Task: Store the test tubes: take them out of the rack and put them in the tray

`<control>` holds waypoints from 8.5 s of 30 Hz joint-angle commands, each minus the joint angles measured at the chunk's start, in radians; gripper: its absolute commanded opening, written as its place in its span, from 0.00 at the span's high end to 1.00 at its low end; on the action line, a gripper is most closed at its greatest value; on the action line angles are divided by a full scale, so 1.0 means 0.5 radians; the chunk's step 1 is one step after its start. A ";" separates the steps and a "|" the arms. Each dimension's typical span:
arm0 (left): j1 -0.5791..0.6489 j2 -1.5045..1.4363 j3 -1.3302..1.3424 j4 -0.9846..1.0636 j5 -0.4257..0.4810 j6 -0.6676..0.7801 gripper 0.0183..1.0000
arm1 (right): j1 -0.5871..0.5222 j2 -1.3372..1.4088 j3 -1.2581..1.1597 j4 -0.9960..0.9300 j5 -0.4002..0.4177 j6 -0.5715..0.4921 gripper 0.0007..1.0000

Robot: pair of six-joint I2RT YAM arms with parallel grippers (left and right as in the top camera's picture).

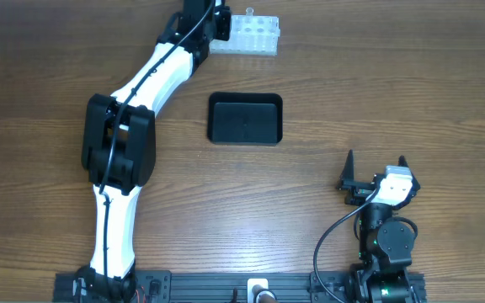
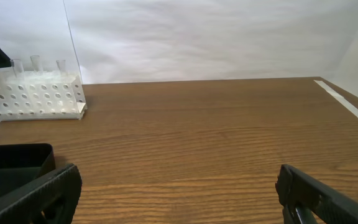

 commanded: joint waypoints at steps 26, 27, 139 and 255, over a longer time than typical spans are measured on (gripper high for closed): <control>-0.005 0.010 0.054 0.013 -0.016 0.014 0.89 | 0.011 -0.014 -0.015 0.000 -0.011 -0.007 0.01; -0.006 0.002 0.054 0.013 -0.016 0.014 0.89 | 0.011 -0.014 -0.015 -0.001 -0.011 -0.007 0.01; -0.391 -1.009 -0.795 -0.192 -0.524 -0.431 0.36 | 0.011 -0.014 -0.015 0.000 -0.011 -0.007 0.01; -0.497 -0.967 -0.648 -1.232 -0.283 -1.005 0.89 | 0.011 -0.014 -0.015 0.000 -0.011 -0.007 0.01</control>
